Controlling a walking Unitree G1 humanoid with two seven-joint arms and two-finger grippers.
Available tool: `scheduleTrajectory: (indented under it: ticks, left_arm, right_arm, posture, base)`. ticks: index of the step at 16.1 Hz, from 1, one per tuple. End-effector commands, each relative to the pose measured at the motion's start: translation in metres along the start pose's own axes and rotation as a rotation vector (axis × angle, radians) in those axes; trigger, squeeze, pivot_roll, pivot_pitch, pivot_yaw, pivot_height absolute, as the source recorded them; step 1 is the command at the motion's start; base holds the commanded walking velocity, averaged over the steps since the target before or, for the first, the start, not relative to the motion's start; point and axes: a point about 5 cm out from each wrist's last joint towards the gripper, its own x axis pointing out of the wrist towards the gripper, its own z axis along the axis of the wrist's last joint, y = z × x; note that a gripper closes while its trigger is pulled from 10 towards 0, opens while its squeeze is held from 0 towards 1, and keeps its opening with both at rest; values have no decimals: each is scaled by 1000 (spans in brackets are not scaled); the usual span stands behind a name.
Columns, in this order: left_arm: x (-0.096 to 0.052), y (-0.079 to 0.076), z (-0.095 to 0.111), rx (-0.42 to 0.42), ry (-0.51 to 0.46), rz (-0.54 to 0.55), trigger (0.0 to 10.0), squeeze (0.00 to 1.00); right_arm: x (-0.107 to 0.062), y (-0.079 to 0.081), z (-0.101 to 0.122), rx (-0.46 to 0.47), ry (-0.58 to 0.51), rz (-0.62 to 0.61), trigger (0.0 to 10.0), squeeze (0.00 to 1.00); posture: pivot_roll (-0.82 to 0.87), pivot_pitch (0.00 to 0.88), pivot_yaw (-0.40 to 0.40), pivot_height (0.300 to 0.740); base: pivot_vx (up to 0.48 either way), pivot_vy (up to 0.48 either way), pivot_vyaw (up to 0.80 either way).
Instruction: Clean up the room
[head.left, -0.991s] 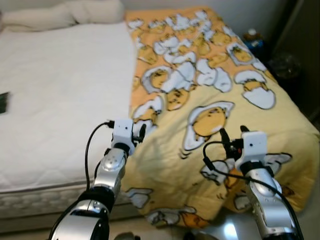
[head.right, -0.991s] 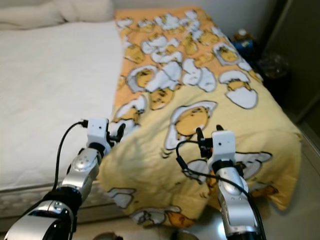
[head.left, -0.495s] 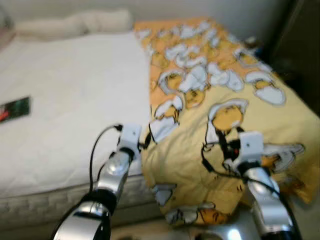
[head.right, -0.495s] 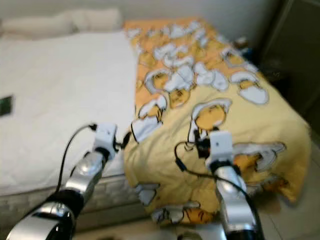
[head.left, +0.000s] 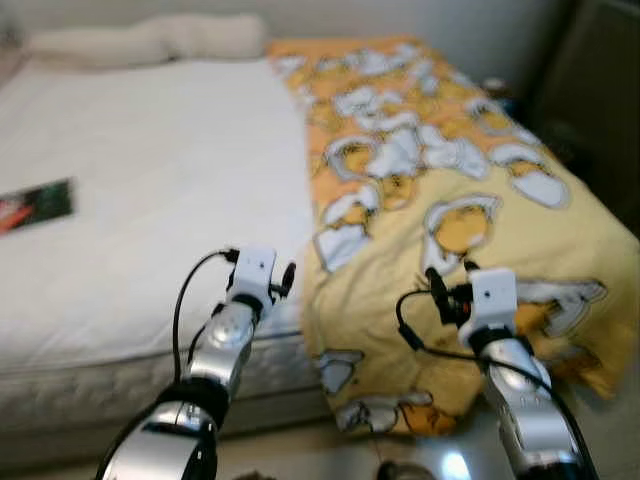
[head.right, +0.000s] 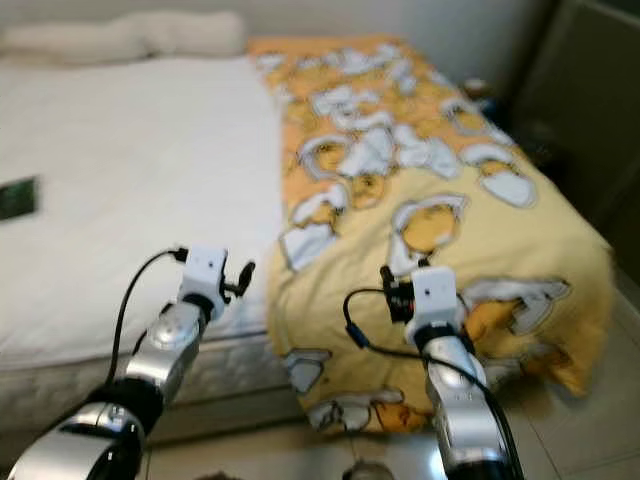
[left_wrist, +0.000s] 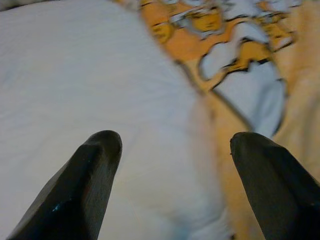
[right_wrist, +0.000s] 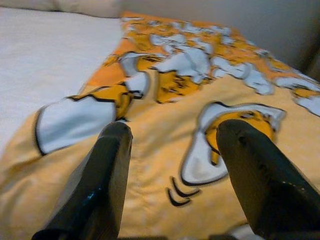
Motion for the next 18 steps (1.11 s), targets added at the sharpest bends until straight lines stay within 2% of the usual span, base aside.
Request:
scheduleTrajectory:
  ticks: [1,5,12,15,18]
  left_arm:
    - [1,2,3,6,-9,14,10000,0]
    - [0,5,0,-3,6,43,10000,0]
    - [-1,9,0,15,1,60,10000,0]
    - [-1,7,2,10,-13,46,10000,0]
    - [-1,7,1,6,-9,45,10000,0]
  right_arm:
    - [3,0,3,-4,-8,6,10000,0]
    - [3,1,0,-1,0,1,10000,0]
    - [3,0,1,8,-4,-7,10000,0]
    - [4,1,1,4,-7,-8,10000,0]
    - [10,-6,2,22,12,-47,10000,0]
  posture:
    - [-158,13,24,740]
    - [-159,21,25,740]
    - [-159,26,29,740]
    - [-160,30,29,740]
    - [-158,33,34,740]
  base:
    - [341,-334,769]
    - [392,-220,744]
    - [56,0,0]
    - [433,0,0]
    - [447,0,0]
